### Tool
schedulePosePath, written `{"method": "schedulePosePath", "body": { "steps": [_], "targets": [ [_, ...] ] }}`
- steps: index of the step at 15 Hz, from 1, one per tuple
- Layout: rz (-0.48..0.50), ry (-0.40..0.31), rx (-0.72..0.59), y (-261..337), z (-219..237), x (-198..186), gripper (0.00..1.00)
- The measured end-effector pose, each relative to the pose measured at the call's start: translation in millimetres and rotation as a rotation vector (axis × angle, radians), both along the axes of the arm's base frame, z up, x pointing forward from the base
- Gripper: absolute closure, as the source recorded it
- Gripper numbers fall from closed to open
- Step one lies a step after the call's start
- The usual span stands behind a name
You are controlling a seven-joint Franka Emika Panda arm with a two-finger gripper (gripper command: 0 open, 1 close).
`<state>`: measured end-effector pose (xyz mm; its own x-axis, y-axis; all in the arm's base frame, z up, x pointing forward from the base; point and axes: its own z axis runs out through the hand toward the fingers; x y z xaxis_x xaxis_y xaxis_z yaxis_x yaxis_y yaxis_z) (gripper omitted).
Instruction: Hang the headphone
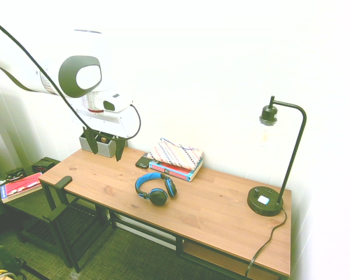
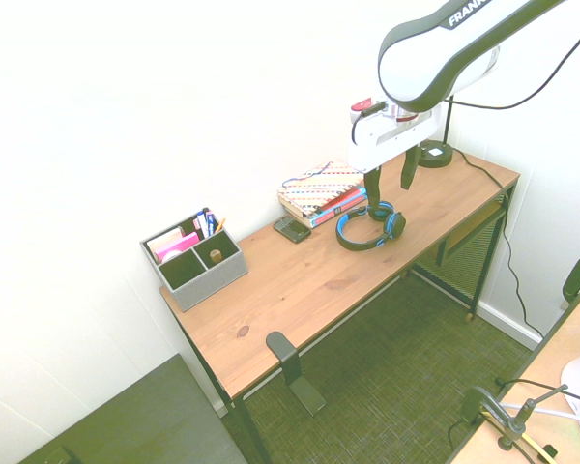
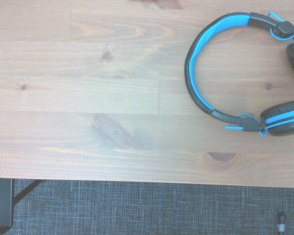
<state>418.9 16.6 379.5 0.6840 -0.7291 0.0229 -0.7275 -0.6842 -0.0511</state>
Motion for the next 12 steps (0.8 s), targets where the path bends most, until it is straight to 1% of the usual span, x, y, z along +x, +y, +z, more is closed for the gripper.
{"method": "schedulePosePath", "body": {
  "steps": [4,6,9,12],
  "targets": [
    [-0.007,-0.003,-0.040,4,-8,4,0.00],
    [-0.048,-0.019,-0.035,13,-21,14,0.00],
    [-0.070,-0.018,-0.015,27,-63,49,0.00],
    [-0.077,-0.023,-0.030,26,-120,89,0.00]
  ]
}}
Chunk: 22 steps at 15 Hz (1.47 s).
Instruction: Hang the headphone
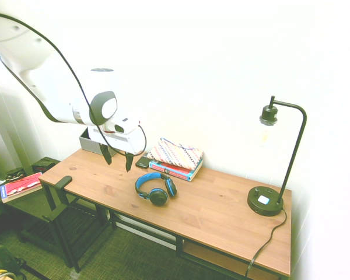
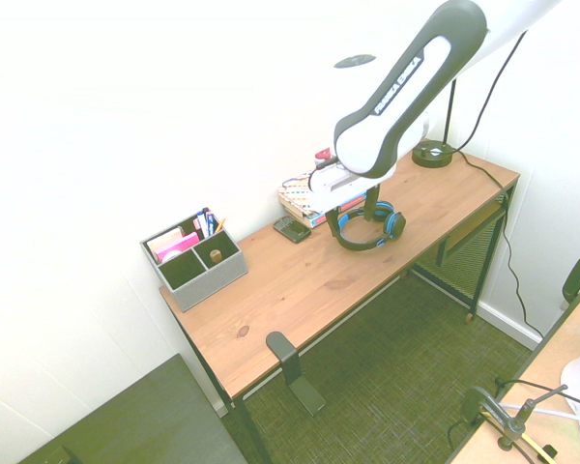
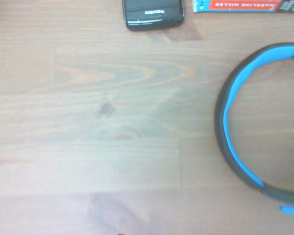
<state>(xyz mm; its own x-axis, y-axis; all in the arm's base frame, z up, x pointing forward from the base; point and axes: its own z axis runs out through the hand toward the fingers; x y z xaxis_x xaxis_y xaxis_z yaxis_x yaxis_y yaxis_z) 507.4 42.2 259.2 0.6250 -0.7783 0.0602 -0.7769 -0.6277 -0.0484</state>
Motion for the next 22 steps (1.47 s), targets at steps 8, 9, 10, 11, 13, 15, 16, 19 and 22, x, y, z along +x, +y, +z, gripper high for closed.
{"method": "schedulePosePath", "body": {
  "steps": [8,9,10,11,13,15,16,19,22],
  "targets": [
    [-0.029,0.028,-0.032,-13,-67,73,1.00],
    [-0.032,0.033,-0.033,-14,-73,77,1.00],
    [-0.034,0.035,-0.033,-15,-76,80,1.00],
    [-0.035,0.037,-0.034,-17,-78,82,1.00],
    [-0.036,0.040,-0.036,-20,-80,86,1.00],
    [-0.038,0.051,-0.036,-22,-85,86,1.00],
    [-0.038,0.056,-0.036,-22,-88,85,1.00],
    [-0.043,0.066,-0.031,-23,-95,85,1.00],
    [-0.055,0.067,-0.025,-28,-96,85,1.00]
  ]
}}
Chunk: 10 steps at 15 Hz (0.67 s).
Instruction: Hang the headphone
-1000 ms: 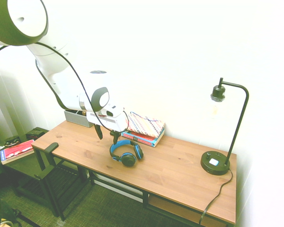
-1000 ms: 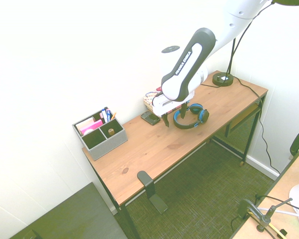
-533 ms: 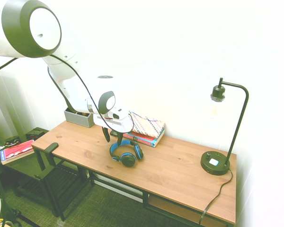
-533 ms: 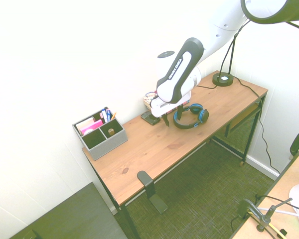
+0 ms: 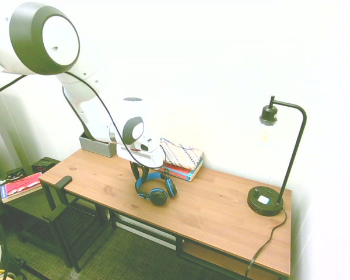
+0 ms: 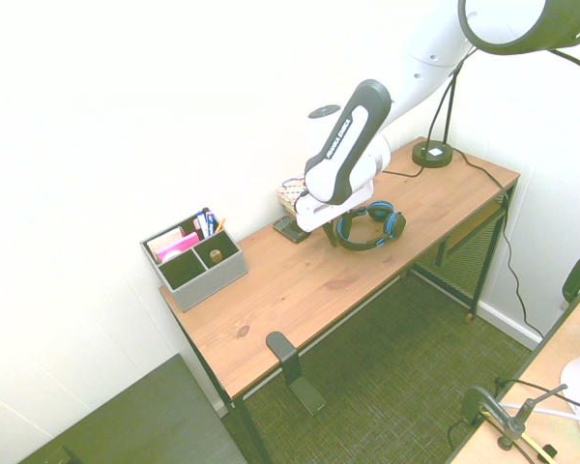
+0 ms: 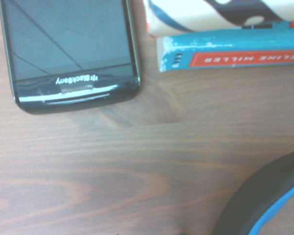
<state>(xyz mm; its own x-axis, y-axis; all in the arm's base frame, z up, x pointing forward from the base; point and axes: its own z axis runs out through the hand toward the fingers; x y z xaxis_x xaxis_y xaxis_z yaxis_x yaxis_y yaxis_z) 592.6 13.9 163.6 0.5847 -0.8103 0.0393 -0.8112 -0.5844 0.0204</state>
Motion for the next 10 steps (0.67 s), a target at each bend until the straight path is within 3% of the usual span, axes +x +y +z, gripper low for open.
{"method": "schedulePosePath", "body": {
  "steps": [6,10],
  "targets": [
    [-0.031,0.004,0.032,-3,8,-3,1.00],
    [-0.057,0.034,0.070,-5,78,-15,1.00]
  ]
}}
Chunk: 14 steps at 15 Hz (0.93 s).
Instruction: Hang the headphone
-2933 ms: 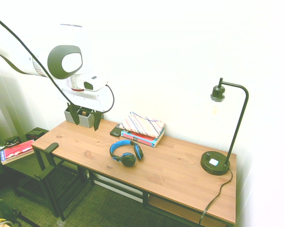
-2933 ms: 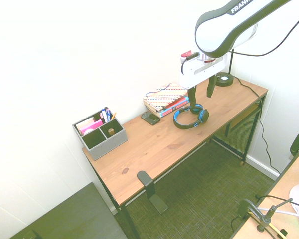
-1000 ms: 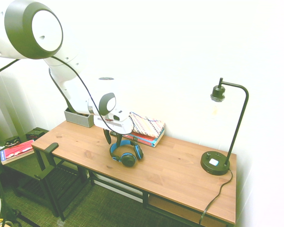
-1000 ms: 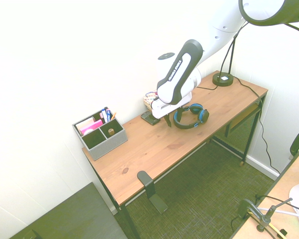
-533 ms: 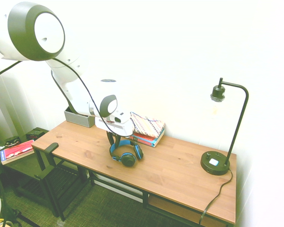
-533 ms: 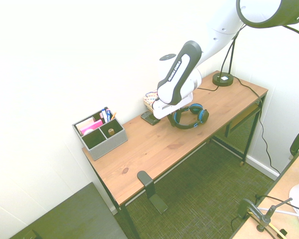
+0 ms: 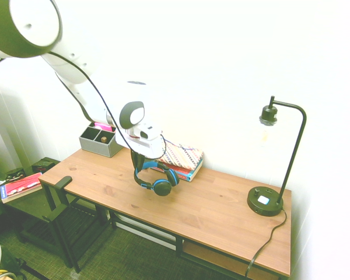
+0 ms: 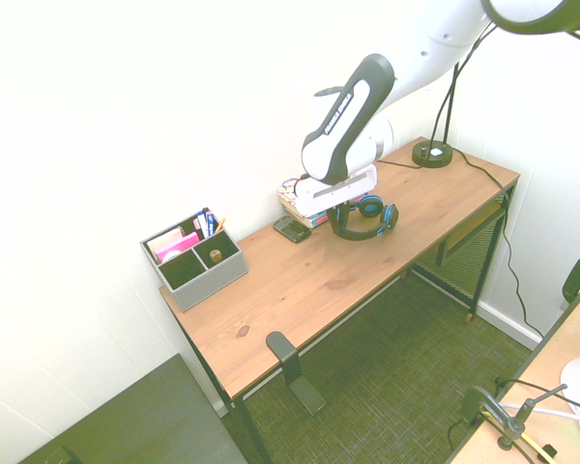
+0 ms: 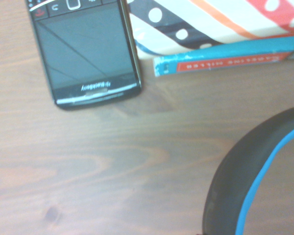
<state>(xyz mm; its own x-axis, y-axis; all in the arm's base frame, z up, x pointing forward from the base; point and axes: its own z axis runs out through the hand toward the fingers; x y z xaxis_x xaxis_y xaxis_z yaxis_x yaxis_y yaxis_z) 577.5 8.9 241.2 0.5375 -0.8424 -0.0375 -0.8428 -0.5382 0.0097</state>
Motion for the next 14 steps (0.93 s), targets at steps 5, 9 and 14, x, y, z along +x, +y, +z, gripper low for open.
{"method": "schedulePosePath", "body": {
  "steps": [5,9,14],
  "targets": [
    [0.092,0.036,0.030,54,98,-66,1.00],
    [0.236,0.075,0.026,154,111,-163,1.00],
    [0.321,0.030,0.020,264,69,-243,1.00]
  ]
}}
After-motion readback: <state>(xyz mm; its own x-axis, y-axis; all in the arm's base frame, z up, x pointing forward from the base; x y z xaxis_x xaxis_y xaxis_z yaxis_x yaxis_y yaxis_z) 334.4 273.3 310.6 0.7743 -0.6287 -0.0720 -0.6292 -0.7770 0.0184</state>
